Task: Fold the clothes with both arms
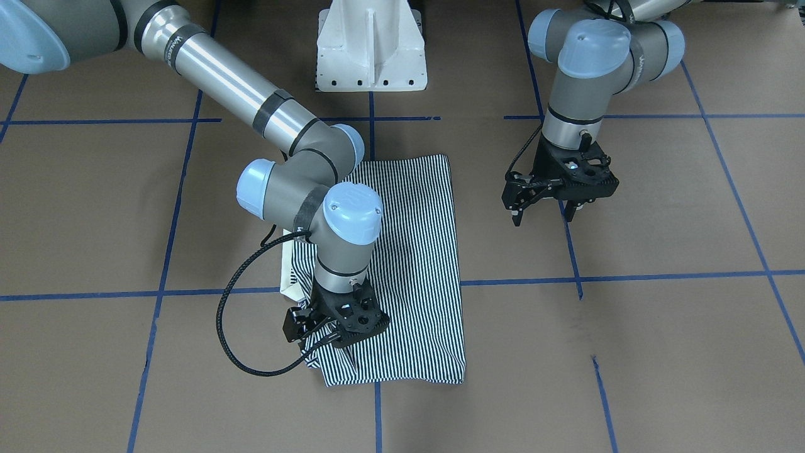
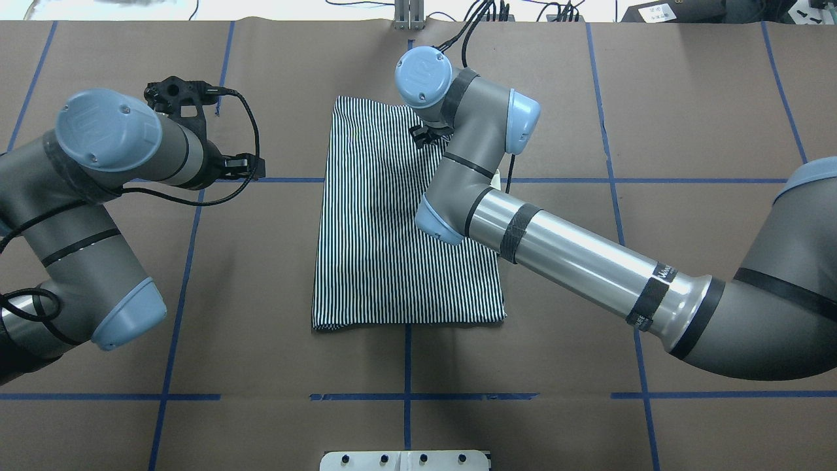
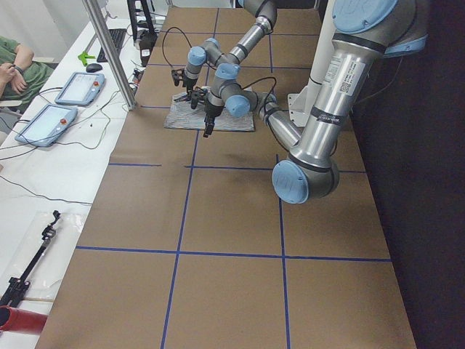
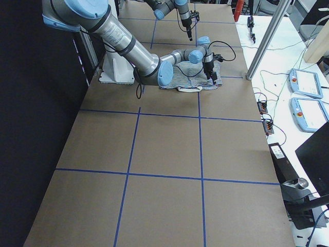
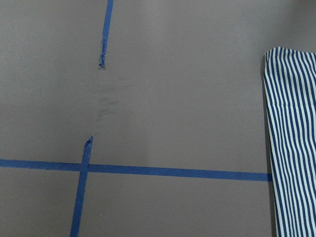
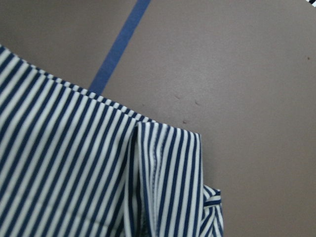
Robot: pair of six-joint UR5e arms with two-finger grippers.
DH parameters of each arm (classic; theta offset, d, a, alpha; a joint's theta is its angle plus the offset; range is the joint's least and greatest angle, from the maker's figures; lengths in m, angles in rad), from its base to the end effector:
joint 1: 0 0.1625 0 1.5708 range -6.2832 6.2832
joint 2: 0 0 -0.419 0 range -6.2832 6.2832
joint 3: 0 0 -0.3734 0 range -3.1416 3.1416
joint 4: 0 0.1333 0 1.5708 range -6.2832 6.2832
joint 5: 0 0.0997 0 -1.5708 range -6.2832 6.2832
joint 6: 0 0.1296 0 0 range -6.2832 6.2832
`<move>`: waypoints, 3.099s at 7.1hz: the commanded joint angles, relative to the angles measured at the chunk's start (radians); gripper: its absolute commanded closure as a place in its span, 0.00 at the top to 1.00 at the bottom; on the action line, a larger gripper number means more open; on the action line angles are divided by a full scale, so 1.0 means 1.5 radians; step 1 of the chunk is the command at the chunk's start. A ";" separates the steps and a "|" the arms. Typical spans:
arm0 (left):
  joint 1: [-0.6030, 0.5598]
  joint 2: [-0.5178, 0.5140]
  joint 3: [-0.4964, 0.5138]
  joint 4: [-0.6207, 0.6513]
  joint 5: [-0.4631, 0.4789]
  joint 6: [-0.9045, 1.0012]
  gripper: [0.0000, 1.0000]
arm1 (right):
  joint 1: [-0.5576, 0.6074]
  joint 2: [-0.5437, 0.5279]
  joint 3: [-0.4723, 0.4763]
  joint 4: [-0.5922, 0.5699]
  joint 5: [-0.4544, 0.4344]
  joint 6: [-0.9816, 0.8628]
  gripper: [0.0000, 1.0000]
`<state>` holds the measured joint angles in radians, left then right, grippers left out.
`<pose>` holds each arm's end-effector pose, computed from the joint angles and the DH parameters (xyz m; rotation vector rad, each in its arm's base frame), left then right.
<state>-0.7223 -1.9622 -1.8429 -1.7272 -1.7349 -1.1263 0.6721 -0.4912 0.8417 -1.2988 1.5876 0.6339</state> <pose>0.3877 -0.4911 0.3342 0.3219 0.7691 -0.1943 -0.6044 -0.6485 0.2791 0.4385 -0.4447 -0.2614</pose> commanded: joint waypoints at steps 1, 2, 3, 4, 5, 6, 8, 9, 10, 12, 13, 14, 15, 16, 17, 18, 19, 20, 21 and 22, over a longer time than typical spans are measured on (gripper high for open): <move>0.000 -0.002 0.003 0.000 0.000 -0.001 1.00 | 0.021 -0.010 -0.015 0.001 -0.014 -0.007 1.00; 0.001 -0.002 0.003 0.000 0.000 -0.002 1.00 | 0.056 -0.020 -0.015 0.002 -0.007 -0.048 1.00; 0.001 -0.003 0.003 0.000 0.000 -0.002 1.00 | 0.100 -0.032 -0.015 0.003 0.031 -0.076 1.00; 0.001 -0.003 0.002 0.000 0.000 -0.002 1.00 | 0.118 -0.039 -0.010 0.014 0.074 -0.075 1.00; 0.000 -0.003 0.003 -0.002 0.001 -0.002 1.00 | 0.119 -0.040 0.005 0.017 0.103 -0.060 1.00; 0.001 -0.004 0.001 -0.005 -0.002 -0.012 1.00 | 0.119 -0.087 0.083 0.011 0.166 -0.007 1.00; 0.031 -0.013 -0.011 -0.004 -0.103 -0.177 1.00 | 0.121 -0.201 0.280 -0.090 0.310 0.063 1.00; 0.095 -0.033 -0.009 0.002 -0.095 -0.290 1.00 | 0.122 -0.216 0.371 -0.205 0.313 0.064 1.00; 0.129 -0.038 -0.007 0.004 -0.071 -0.368 1.00 | 0.123 -0.253 0.467 -0.281 0.314 0.065 1.00; 0.207 -0.042 0.002 0.025 -0.015 -0.480 1.00 | 0.121 -0.327 0.593 -0.315 0.361 0.126 1.00; 0.219 -0.053 0.020 0.036 0.006 -0.508 1.00 | 0.119 -0.327 0.599 -0.315 0.366 0.133 1.00; 0.236 -0.063 0.043 0.036 0.011 -0.533 1.00 | 0.114 -0.326 0.598 -0.314 0.365 0.152 1.00; 0.242 -0.064 0.049 0.036 0.015 -0.538 1.00 | 0.114 -0.326 0.599 -0.314 0.365 0.152 1.00; 0.242 -0.066 0.054 0.036 0.022 -0.538 1.00 | 0.114 -0.327 0.598 -0.314 0.365 0.153 1.00; 0.242 -0.067 0.057 0.036 0.023 -0.538 0.97 | 0.113 -0.327 0.598 -0.314 0.365 0.153 1.00; 0.242 -0.067 0.056 0.036 0.023 -0.538 0.82 | 0.113 -0.327 0.598 -0.314 0.365 0.153 1.00; 0.243 -0.068 0.055 0.036 0.023 -0.538 0.43 | 0.113 -0.327 0.598 -0.315 0.365 0.153 1.00; 0.242 -0.073 0.054 0.037 0.023 -0.538 0.05 | 0.113 -0.326 0.598 -0.315 0.365 0.153 1.00; 0.242 -0.073 0.050 0.037 0.021 -0.535 0.00 | 0.113 -0.326 0.599 -0.315 0.365 0.153 1.00; 0.243 -0.075 0.048 0.038 0.020 -0.535 0.00 | 0.113 -0.327 0.600 -0.315 0.365 0.161 1.00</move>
<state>-0.3585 -2.0722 -1.7670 -1.6718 -1.7026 -1.9296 0.8422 -0.9807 1.7395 -1.7717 2.1353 0.8665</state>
